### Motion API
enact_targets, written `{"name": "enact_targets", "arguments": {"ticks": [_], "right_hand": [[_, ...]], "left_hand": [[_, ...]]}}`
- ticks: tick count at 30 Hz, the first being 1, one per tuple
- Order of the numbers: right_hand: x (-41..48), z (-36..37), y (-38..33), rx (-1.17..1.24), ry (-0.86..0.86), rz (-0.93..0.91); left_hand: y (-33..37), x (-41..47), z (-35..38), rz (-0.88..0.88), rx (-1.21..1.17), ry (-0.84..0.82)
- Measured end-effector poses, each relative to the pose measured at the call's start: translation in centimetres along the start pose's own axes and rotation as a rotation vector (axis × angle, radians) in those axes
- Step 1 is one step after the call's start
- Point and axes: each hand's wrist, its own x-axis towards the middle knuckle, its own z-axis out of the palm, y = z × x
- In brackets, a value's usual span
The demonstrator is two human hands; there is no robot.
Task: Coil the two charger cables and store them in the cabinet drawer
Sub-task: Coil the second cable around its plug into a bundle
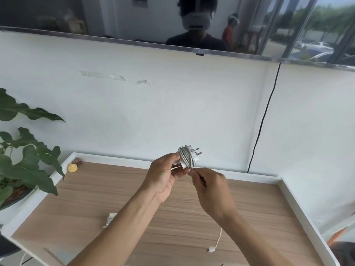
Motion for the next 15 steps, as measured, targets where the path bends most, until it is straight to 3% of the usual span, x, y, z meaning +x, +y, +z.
{"name": "enact_targets", "arguments": {"ticks": [4, 8, 15], "right_hand": [[-0.2, -0.9, 0.2, -0.232, -0.148, -0.027], [0.6, -3.1, -0.3, -0.385, -0.252, -0.012], [2.3, -5.7, -1.9, -0.352, -0.377, 0.022]], "left_hand": [[-1.4, 0.4, -0.4, 0.074, 0.135, 0.085], [-2.0, 0.4, -0.9, 0.144, 0.298, 0.058], [-1.9, 0.1, -1.1, 0.179, 0.478, 0.018]]}}
